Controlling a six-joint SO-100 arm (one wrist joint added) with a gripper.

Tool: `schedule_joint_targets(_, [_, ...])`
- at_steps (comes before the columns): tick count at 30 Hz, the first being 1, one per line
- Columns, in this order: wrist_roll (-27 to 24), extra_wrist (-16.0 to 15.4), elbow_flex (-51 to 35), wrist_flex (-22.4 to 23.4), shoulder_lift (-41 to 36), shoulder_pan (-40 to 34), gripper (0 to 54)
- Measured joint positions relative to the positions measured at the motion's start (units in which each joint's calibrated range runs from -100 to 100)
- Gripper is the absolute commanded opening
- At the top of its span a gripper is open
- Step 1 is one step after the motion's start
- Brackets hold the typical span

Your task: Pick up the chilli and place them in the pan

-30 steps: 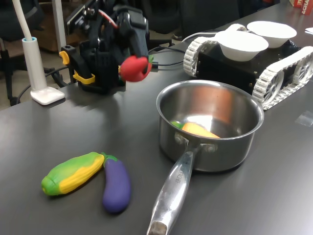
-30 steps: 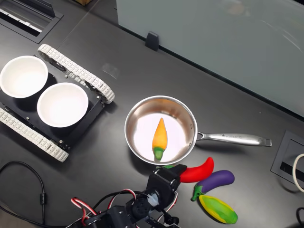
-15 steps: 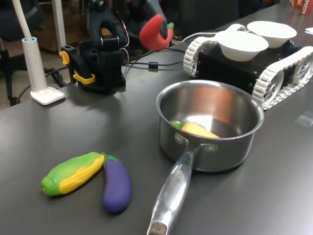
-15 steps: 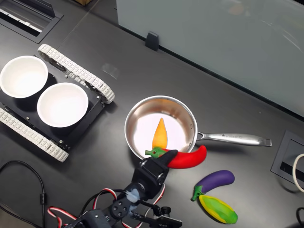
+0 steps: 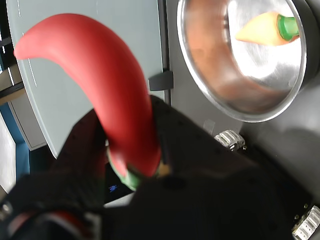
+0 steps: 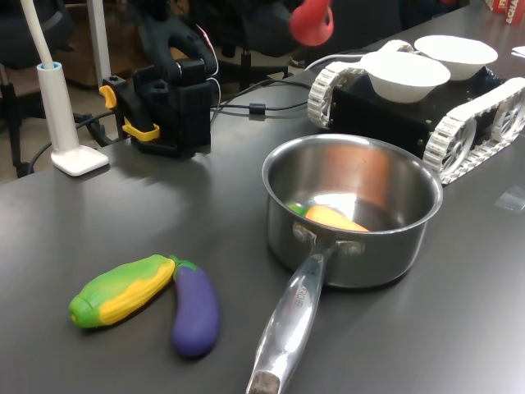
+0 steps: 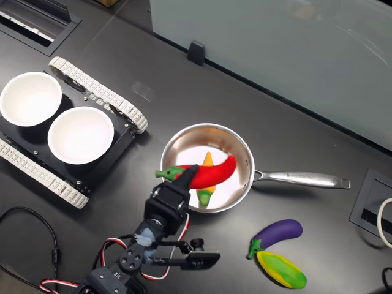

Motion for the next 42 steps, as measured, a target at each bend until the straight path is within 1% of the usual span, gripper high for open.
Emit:
schedule_joint_targets(6, [-0.6,0.3,1.6,-1.1,0.6,-2.3,0.0])
schedule_joint_targets(9, [-0.6,0.4,3.3,-1.6,1.3,-2.3,0.0])
schedule_joint_targets(14, [-0.6,0.4,5.6,-3.7,1.8,-2.3,0.0])
schedule_joint_targets(20, [-0.6,0.4,11.8,-8.3,3.5,-2.3,0.0])
schedule_joint_targets(26, [-0.6,0.4,16.6,-13.8,7.6,-2.3,0.0])
schedule_joint_targets(32, [-0.6,0.4,22.4,-18.4,8.1,-3.7,0.0])
schedule_joint_targets(34, [-0.6,0.4,24.3,-19.7,8.2,-5.2,0.0])
schedule_joint_targets(42, [-0.6,0.4,27.1,-23.5,10.9,-5.3,0.0])
